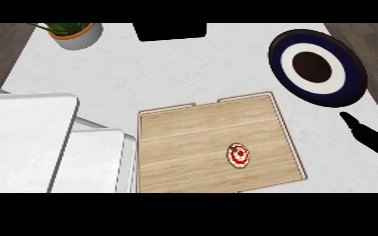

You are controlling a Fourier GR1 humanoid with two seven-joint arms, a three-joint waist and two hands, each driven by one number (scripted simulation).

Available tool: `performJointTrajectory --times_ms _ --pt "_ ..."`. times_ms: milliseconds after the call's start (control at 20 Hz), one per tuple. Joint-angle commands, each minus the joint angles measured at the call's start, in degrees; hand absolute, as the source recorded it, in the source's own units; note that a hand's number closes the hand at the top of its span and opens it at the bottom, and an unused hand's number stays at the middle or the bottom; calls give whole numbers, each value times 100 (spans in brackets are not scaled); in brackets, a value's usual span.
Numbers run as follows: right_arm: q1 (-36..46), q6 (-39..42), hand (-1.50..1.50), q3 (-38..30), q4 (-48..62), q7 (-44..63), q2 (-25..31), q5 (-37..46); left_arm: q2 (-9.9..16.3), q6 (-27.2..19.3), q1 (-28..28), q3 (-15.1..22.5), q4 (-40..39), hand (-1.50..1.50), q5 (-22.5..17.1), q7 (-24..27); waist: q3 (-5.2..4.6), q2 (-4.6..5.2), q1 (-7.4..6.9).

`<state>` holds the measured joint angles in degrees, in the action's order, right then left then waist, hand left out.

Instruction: Pick the cupcake from the tray and place it in the plate

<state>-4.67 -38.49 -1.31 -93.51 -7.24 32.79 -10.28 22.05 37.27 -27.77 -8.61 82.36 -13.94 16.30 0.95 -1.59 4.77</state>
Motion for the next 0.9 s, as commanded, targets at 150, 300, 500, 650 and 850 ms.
performJointTrajectory --times_ms 150,300,500,650,850 --pt "-1082 132 -150 991 -731 680 493 832 -751 -1524 459 -160 155 0 12 -885 -131 209 112" --pt "-1228 383 -150 1289 -972 1307 953 1098 -847 -1697 585 -110 253 0 43 -1010 -142 252 83" --pt "-1352 556 -150 1627 -1450 2082 1331 1442 -918 -1936 770 -147 390 0 4 -1180 -135 266 89" --pt "-1399 597 -150 1819 -1762 2802 1572 1762 -944 -1959 759 -132 396 0 72 -1160 -143 277 67" --pt "-1338 639 -150 2098 -2207 3714 1666 2123 -943 -2071 835 -174 466 0 86 -1286 -134 265 9"
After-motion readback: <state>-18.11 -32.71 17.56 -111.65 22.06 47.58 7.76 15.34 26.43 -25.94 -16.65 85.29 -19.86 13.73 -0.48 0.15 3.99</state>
